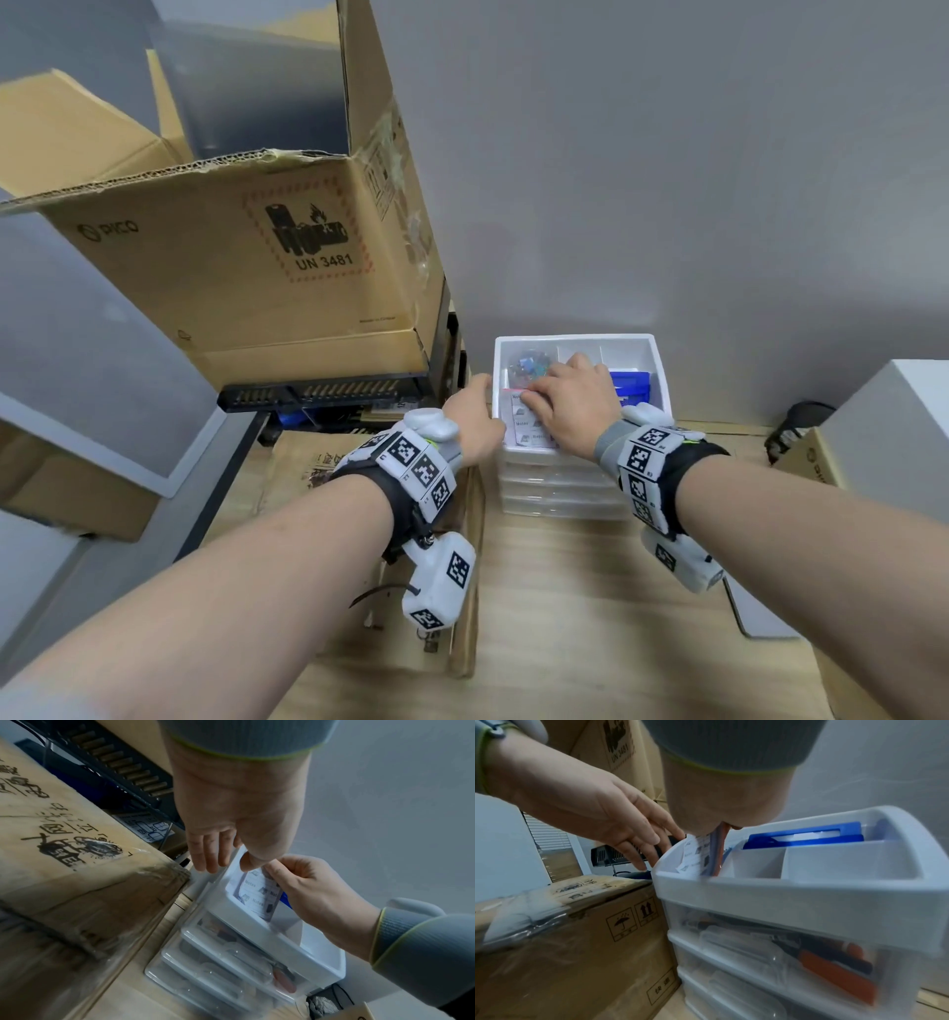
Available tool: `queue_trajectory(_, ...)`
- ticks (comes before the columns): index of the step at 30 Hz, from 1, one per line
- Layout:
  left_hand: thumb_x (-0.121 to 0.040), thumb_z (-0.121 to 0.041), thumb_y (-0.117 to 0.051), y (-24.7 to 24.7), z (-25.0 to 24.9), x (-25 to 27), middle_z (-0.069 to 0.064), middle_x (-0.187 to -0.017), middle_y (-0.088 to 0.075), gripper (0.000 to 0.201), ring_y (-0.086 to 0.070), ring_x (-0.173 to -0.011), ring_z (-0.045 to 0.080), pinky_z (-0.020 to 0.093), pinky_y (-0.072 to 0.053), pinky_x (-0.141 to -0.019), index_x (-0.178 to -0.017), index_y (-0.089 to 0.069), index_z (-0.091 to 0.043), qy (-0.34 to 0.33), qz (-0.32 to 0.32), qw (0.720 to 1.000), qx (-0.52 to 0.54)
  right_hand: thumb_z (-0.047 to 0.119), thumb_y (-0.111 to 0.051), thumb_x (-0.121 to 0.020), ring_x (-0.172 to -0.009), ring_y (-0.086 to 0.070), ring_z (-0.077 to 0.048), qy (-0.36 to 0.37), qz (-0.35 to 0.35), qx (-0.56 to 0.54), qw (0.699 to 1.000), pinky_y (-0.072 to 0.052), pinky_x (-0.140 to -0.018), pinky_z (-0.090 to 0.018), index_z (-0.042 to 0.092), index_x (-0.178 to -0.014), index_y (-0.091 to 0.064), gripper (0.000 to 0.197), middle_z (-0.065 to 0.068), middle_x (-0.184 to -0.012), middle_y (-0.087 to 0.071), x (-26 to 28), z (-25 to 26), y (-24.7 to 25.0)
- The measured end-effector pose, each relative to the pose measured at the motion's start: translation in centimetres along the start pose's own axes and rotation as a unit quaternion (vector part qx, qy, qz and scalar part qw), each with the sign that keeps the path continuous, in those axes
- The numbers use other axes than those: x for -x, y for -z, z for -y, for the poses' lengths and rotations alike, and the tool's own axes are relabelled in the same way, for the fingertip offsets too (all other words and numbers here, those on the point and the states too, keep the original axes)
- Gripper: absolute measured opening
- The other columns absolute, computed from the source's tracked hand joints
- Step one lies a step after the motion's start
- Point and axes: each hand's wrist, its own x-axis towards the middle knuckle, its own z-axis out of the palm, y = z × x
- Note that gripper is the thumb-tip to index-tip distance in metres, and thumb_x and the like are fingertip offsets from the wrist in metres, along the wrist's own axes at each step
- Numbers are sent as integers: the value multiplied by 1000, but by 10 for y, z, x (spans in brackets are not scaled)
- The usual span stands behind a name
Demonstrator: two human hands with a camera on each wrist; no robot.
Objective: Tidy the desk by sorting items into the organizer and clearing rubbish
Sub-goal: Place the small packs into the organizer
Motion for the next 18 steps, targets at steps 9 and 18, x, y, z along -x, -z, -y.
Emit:
queue_trajectory(9,-94,-24,-57,-10,3,-8,3,-106,-65,40,-65,-89,21,38,-56,-78,-130,-41,-17,-45,-18,997,-52,32,-59,-88,-89,-52,-28,-13,-70,16,997,-37,-75,-38,18,-83,-68,17,0,-88,-64,9,-4,-15)
queue_trajectory(18,-85,-16,-58,-5,-2,-7,3,-104,-64,39,-63,-89,23,40,-56,-81,-123,-49,-17,-29,27,993,-107,39,-63,-82,-91,-51,-29,20,6,135,991,-35,-74,-38,15,-74,-74,28,-5,-88,-61,14,7,-17)
